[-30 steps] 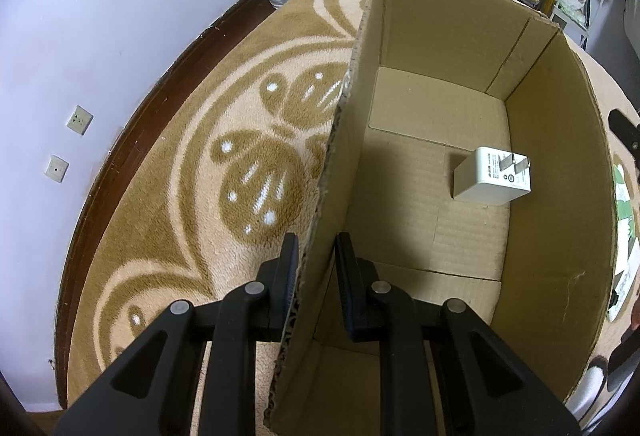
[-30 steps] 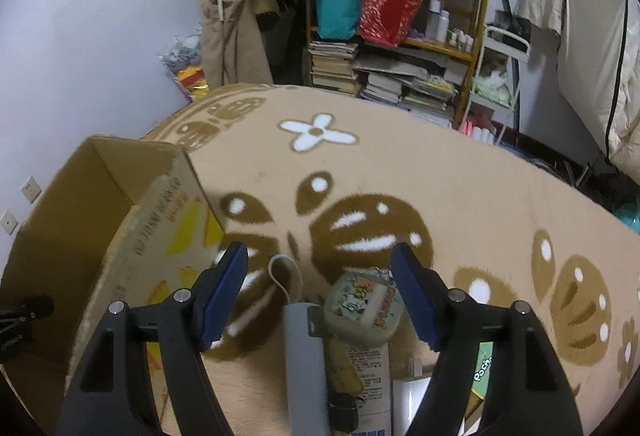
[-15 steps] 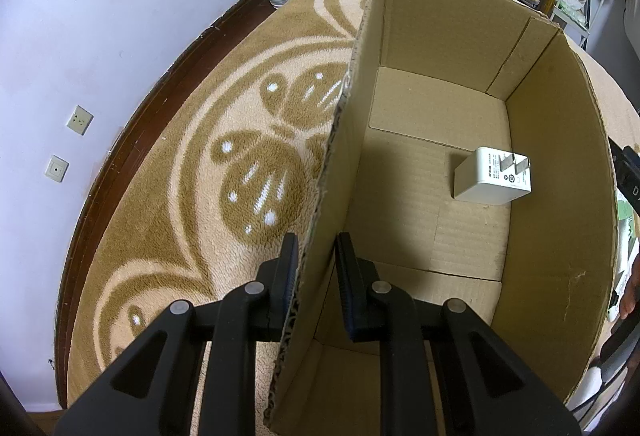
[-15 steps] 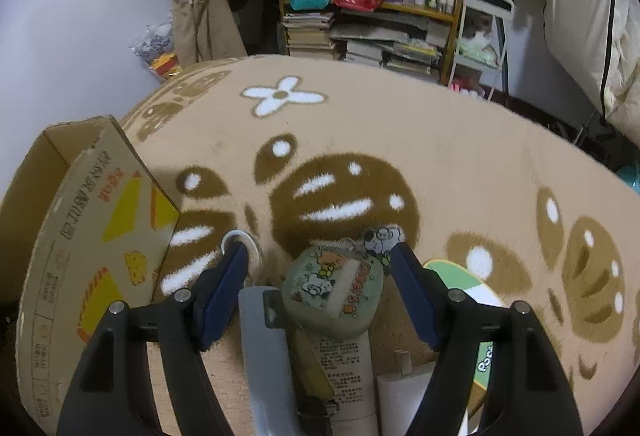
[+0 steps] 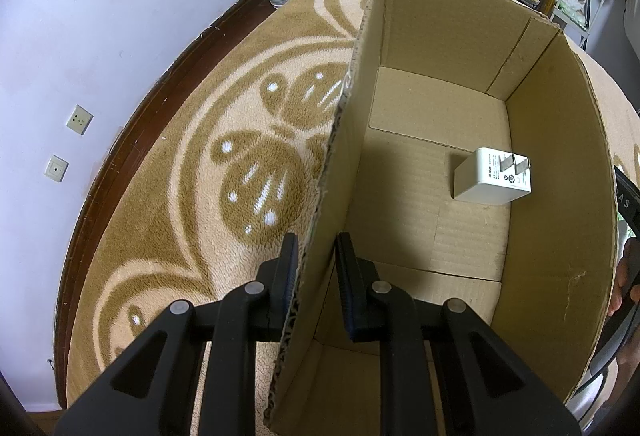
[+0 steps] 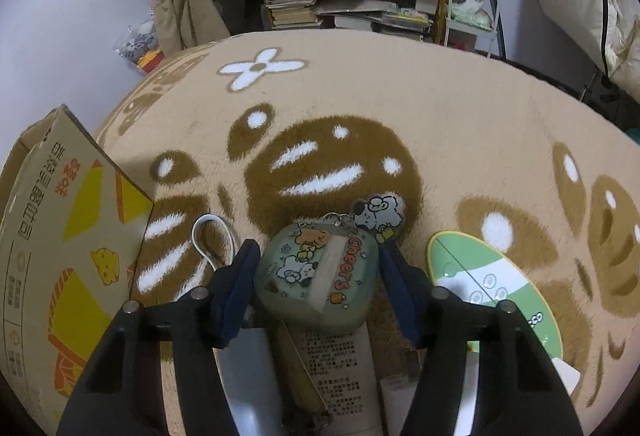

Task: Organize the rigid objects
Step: 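Grasp the green cartoon-printed case with the right gripper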

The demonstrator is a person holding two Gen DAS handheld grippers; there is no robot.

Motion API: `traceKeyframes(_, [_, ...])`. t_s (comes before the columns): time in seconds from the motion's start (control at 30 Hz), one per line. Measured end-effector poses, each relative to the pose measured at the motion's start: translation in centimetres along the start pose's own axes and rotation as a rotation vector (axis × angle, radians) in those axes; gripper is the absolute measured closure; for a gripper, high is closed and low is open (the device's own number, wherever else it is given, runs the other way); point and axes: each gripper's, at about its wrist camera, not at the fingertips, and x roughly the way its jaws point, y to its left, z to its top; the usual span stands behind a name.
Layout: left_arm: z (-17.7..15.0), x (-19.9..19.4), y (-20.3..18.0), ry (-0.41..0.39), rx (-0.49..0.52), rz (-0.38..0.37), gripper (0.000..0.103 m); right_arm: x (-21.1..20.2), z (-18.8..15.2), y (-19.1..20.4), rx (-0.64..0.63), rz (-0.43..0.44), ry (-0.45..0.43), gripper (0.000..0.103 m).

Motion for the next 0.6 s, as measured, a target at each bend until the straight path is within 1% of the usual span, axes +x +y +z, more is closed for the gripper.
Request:
traceKeyframes(0.17, [0.0, 0.0, 0.0, -0.001, 0.002, 0.001, 0.085, 0.2, -0.1, -0.1, 0.022, 0.004, 0.002, 0.038])
traceKeyframes(0.37, [0.1, 0.0, -0.1, -0.002, 0.008, 0.007, 0.085, -0.2, -0.1, 0.2, -0.013, -0.042, -0.005, 0.038])
traceKeyframes(0.6, [0.1, 0.0, -0.2, -0.005, 0.012, 0.012, 0.085, -2.1, 0.6, 0.9, -0.008, -0.015, -0.052, 0.038])
